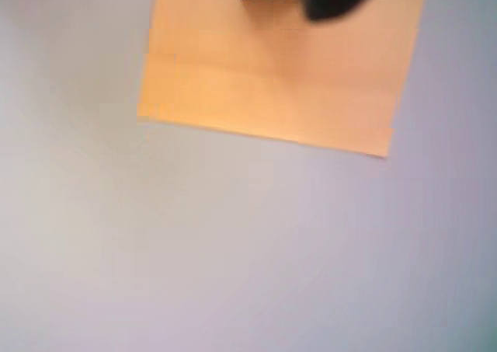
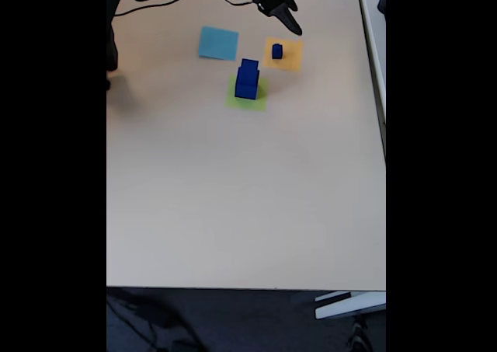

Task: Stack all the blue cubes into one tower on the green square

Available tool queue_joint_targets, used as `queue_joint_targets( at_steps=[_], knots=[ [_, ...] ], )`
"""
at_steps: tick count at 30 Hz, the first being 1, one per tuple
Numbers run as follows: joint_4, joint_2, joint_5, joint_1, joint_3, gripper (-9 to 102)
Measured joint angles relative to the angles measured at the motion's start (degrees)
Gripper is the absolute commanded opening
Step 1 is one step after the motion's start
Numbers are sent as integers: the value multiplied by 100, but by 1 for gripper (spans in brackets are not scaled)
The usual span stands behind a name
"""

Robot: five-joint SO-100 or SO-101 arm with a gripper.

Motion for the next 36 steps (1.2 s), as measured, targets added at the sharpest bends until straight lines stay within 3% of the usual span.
queue_joint_targets(
  at_steps=[18,36],
  knots=[
    [193,-1257,1072,-457,-308,28],
    [360,-1714,1178,-545,-703,23]
  ],
)
